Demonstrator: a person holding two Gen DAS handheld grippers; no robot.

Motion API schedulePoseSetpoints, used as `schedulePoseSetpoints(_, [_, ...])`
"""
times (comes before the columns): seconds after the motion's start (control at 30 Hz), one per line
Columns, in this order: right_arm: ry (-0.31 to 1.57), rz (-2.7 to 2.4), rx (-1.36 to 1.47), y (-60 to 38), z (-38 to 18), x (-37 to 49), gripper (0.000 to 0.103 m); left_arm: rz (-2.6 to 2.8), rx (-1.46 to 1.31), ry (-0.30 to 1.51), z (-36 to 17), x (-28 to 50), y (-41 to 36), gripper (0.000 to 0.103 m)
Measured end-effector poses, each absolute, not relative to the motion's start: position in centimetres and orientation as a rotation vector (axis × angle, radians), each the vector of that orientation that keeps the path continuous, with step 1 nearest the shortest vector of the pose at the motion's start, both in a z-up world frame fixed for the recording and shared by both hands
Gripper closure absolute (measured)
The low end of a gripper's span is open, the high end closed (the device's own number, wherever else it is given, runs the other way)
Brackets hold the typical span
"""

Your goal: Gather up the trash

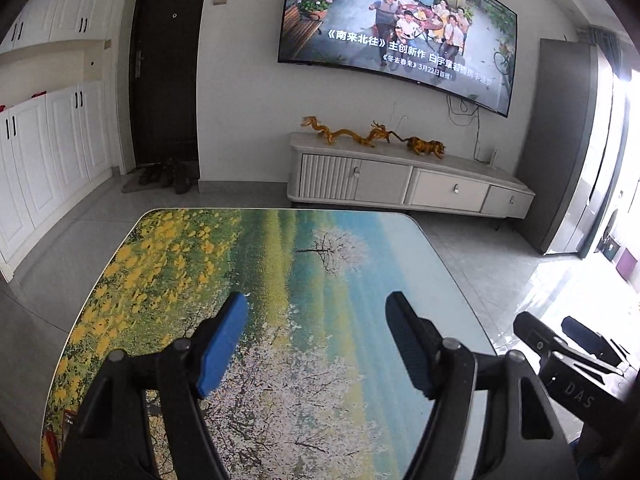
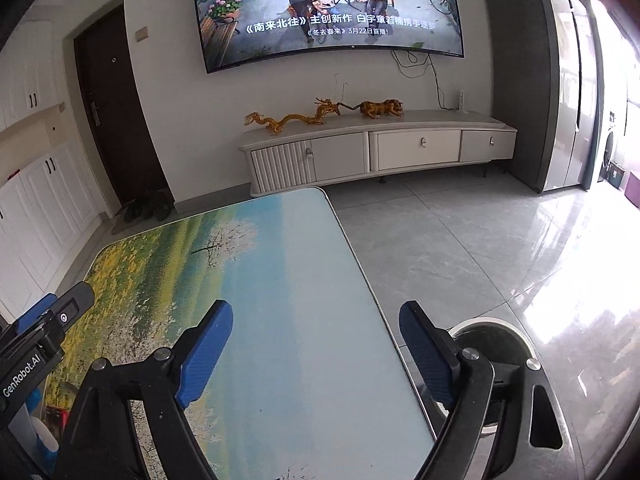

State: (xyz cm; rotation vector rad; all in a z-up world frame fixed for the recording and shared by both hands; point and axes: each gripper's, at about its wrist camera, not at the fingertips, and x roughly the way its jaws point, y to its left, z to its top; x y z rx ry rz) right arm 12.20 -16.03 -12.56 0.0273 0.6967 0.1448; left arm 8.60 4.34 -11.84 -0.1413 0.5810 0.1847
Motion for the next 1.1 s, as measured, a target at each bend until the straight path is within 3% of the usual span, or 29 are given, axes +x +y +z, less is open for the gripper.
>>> schedulePoseSetpoints(0.4, [0.686, 0.078, 0.037, -17.6, -13.6, 12.1, 0.003, 0.213, -0.091, 0.571, -12.4, 8.9, 2.9, 0.032])
schedulePoseSetpoints(0.7, [0.673, 0.057, 0.027, -18.3, -13.6, 11.9, 0.002, 0.203, -0.070, 0.559, -12.2, 8.8, 2.0, 0.030])
schedulePoseSetpoints(1.1, [0.638, 0.024, 0.003, -18.3, -13.5, 11.7, 0.000, 0.213, -0.061, 0.535, -11.9, 8.7, 1.5, 0.012])
